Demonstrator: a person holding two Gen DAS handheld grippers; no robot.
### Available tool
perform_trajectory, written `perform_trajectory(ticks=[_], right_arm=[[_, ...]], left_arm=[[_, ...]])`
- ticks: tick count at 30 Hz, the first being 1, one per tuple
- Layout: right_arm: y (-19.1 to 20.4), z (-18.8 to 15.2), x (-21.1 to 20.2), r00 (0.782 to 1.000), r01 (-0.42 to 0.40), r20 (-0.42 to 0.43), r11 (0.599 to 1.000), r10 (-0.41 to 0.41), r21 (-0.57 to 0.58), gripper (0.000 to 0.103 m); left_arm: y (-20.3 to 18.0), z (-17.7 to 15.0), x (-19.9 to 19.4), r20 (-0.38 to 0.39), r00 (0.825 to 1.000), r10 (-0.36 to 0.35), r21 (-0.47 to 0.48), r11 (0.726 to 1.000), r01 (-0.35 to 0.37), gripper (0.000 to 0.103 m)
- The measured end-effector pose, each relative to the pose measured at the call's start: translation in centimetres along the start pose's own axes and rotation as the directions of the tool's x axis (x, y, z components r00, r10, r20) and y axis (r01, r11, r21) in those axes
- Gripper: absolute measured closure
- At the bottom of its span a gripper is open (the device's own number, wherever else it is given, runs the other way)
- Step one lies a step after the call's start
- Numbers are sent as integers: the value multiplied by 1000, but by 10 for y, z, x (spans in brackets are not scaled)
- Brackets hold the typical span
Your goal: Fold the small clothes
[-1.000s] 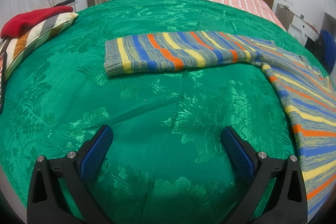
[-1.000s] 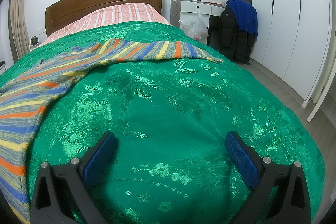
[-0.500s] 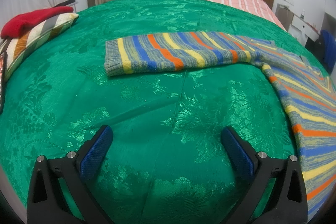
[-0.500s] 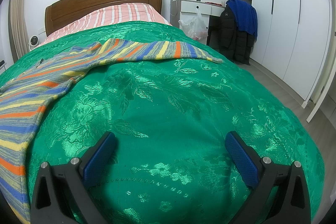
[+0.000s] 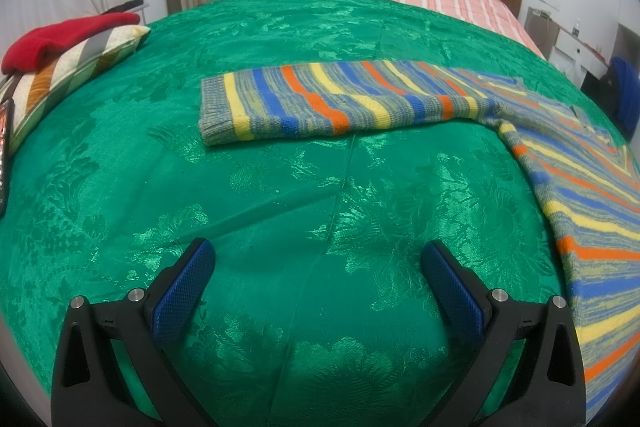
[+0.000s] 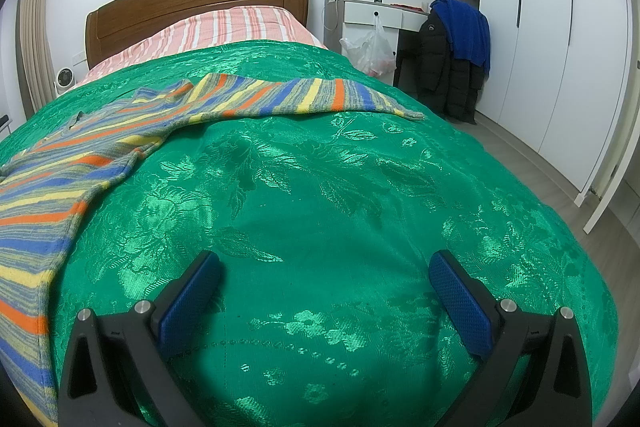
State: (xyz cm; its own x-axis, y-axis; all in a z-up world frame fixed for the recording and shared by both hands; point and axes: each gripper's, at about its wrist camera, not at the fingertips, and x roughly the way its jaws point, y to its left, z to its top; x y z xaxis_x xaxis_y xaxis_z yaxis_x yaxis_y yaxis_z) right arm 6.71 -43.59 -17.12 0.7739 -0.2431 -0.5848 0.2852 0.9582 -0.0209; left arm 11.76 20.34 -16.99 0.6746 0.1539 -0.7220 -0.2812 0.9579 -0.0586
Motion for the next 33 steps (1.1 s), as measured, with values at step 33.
perform_trajectory(ticks=[33], right_arm=[[1,0,0,1000,2,1,1000,-2,-2,0]], left_arm=[[0,1,1,2,1000,2,1,1000,-2,0]])
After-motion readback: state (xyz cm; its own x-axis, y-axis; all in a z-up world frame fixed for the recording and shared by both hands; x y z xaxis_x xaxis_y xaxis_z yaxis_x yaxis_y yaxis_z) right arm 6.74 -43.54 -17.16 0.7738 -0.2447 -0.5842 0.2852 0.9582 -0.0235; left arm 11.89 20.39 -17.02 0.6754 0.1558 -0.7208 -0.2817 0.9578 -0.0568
